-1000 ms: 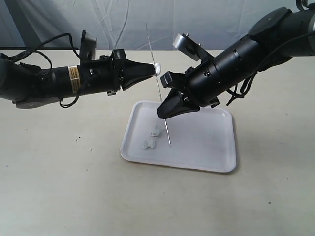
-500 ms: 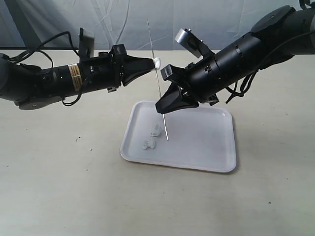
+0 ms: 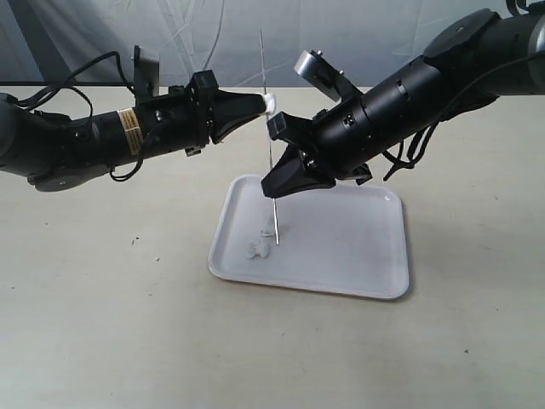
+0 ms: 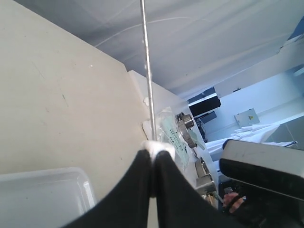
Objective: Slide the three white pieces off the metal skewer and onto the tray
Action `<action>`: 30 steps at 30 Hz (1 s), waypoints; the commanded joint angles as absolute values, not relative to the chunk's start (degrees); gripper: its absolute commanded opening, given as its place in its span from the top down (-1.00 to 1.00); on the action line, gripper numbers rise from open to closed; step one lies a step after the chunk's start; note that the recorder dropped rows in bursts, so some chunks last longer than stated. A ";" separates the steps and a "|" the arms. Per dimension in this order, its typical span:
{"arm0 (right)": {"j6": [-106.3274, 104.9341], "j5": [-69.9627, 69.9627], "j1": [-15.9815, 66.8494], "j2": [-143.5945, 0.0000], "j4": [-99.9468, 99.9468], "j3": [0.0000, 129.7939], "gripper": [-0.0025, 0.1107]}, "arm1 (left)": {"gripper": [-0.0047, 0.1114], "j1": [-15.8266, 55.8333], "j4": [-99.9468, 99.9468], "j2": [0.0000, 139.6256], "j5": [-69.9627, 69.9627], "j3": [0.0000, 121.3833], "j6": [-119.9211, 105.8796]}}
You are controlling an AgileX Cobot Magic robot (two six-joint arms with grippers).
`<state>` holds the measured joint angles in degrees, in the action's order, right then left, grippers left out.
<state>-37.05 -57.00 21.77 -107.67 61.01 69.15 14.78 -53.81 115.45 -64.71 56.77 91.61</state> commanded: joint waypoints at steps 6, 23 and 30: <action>-34.70 -63.31 22.82 -107.08 52.95 68.77 0.97 | 0.92 14.40 -44.64 114.99 -62.13 56.99 90.82; -31.66 -65.95 25.42 -107.19 48.12 68.65 0.97 | 0.92 14.40 -39.80 114.99 -59.49 58.12 88.23; -28.31 -66.06 26.46 -107.19 43.52 68.65 0.97 | 0.92 14.40 -39.00 114.99 -58.04 58.72 88.23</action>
